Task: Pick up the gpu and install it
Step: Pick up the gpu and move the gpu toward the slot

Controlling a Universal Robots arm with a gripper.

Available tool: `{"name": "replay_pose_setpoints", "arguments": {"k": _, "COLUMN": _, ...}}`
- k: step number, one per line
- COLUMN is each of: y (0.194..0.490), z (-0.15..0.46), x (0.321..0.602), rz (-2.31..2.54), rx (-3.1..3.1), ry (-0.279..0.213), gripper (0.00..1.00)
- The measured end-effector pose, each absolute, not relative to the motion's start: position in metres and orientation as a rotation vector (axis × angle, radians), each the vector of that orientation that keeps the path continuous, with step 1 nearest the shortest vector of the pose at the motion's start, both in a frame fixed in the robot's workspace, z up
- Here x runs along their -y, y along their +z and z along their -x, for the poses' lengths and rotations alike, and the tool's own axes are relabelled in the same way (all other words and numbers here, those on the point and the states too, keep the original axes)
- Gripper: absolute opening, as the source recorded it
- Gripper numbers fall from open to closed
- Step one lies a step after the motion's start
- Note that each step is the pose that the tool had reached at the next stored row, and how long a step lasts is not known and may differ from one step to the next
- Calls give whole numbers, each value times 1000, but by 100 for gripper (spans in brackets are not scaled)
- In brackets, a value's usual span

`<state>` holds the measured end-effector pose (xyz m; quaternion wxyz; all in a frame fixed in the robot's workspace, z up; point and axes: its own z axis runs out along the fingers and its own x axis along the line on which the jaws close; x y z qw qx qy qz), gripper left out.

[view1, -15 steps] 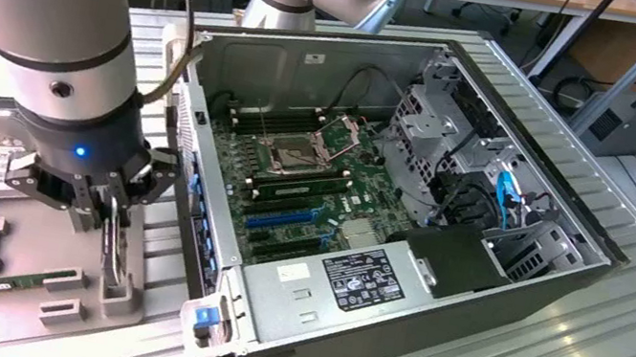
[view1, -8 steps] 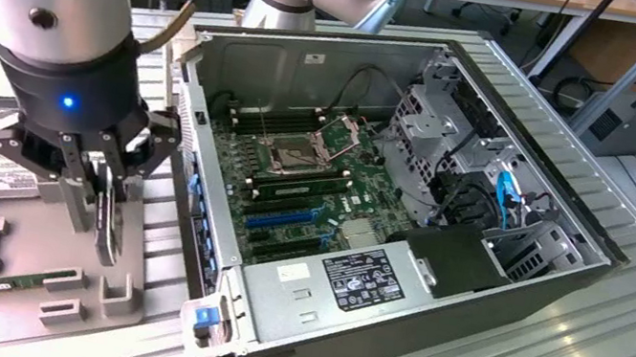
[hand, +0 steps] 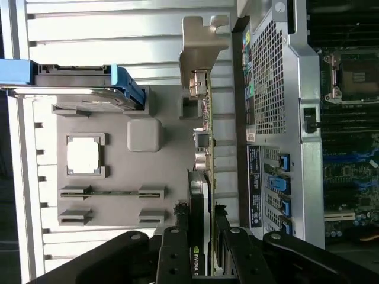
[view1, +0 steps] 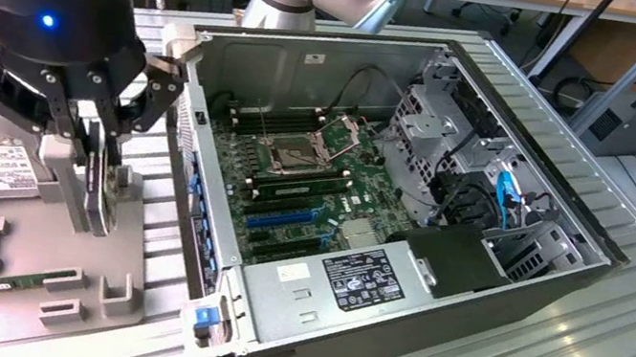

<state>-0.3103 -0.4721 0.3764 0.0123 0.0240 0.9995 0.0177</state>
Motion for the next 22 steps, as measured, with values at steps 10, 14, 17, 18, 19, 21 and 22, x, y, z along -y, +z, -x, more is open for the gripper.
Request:
{"name": "replay_pose_setpoints", "arguments": {"k": 10, "y": 440, "z": 310, "x": 472, "rz": -75, "rx": -3115, "ry": 55, "gripper": 27}}
{"name": "replay_pose_setpoints", "arguments": {"k": 14, "y": 444, "z": 310, "x": 472, "rz": -75, "rx": -3115, "ry": 55, "gripper": 27}}
{"name": "replay_pose_setpoints", "arguments": {"k": 17, "y": 451, "z": 310, "x": 472, "rz": -75, "rx": -3115, "ry": 55, "gripper": 27}}
{"name": "replay_pose_setpoints", "arguments": {"k": 18, "y": 452, "z": 310, "x": 472, "rz": -75, "rx": -3115, "ry": 56, "gripper": 27}}
{"name": "replay_pose_setpoints", "arguments": {"k": 19, "y": 453, "z": 310, "x": 472, "rz": -75, "rx": -3115, "ry": 55, "gripper": 27}}
{"name": "replay_pose_setpoints", "arguments": {"k": 21, "y": 453, "z": 309, "x": 472, "rz": -75, "rx": -3116, "ry": 55, "gripper": 27}}
{"name": "replay_pose_setpoints", "arguments": {"k": 22, "y": 453, "z": 304, "x": 472, "rz": -75, "rx": -3116, "ry": 55, "gripper": 27}}
